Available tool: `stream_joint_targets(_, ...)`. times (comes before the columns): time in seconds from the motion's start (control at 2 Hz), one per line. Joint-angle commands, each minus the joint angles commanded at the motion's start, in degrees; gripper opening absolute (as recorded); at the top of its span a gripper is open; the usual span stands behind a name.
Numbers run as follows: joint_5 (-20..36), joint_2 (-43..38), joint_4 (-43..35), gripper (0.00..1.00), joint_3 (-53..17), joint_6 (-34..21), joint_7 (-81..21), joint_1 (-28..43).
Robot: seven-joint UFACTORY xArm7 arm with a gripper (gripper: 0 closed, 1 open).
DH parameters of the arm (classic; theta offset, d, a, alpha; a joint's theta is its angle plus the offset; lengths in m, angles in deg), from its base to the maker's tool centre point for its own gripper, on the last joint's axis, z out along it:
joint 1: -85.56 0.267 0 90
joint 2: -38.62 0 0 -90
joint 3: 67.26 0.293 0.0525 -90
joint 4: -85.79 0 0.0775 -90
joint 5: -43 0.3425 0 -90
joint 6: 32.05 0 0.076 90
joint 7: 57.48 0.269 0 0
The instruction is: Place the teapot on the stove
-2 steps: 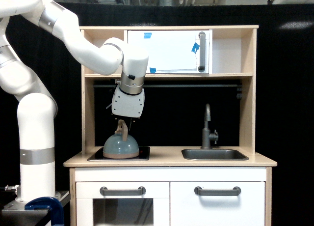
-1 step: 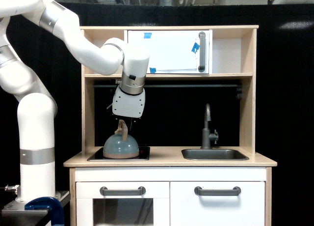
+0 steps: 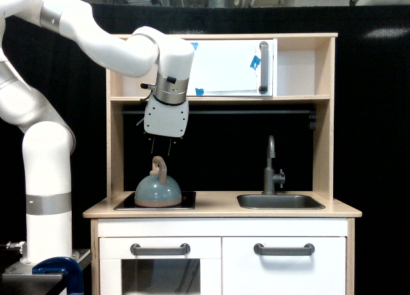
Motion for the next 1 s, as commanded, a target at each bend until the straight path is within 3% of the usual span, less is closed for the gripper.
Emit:
stream_joint_targets(0.5, -6.0, -1.5, -7.8, 1.0, -7.9, -8.4, -2.9, -0.7)
stream_joint_targets(1.0, -5.8, -0.9, -7.4, 1.0, -7.6, -8.3, -2.1, -0.3)
